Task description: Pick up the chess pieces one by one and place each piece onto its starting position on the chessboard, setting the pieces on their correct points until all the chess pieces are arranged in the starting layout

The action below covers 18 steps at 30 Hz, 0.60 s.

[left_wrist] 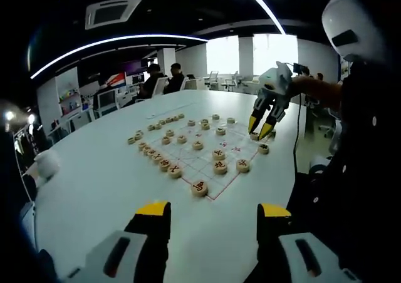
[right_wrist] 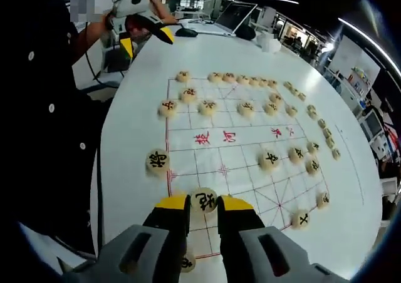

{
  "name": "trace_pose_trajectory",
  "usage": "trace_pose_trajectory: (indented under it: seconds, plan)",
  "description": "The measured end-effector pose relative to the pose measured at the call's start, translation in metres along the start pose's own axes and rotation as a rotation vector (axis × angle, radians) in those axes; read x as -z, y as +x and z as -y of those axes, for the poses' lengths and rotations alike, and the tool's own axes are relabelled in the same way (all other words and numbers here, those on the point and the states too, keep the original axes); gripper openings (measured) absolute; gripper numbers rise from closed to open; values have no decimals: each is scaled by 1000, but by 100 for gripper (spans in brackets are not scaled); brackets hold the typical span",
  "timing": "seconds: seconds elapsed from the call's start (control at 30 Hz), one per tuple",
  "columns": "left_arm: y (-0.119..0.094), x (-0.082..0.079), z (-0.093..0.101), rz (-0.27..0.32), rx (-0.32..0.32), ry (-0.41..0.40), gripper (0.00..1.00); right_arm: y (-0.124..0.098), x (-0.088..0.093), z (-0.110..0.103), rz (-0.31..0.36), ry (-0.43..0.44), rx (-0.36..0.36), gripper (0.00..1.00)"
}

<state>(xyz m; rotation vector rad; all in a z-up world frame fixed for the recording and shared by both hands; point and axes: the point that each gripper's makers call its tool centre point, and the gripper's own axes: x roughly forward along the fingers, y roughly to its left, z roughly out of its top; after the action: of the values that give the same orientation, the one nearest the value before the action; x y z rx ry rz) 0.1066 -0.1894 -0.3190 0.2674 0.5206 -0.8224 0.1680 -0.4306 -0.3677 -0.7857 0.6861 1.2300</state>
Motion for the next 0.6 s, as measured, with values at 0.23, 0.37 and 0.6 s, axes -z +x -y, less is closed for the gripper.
trace_pose_trajectory:
  seconds: [0.23, 0.37, 0.6]
  plan:
    - [0, 0, 0, 0, -1, 0, 56, -6, 0, -1, 14, 5, 13, 30]
    - [-1, -1, 0, 2, 1, 0, 56, -18, -4, -2, 50, 36, 30, 30]
    - [5, -6, 4, 3, 25, 21, 56, -36, 2, -16, 71, 64, 79, 31]
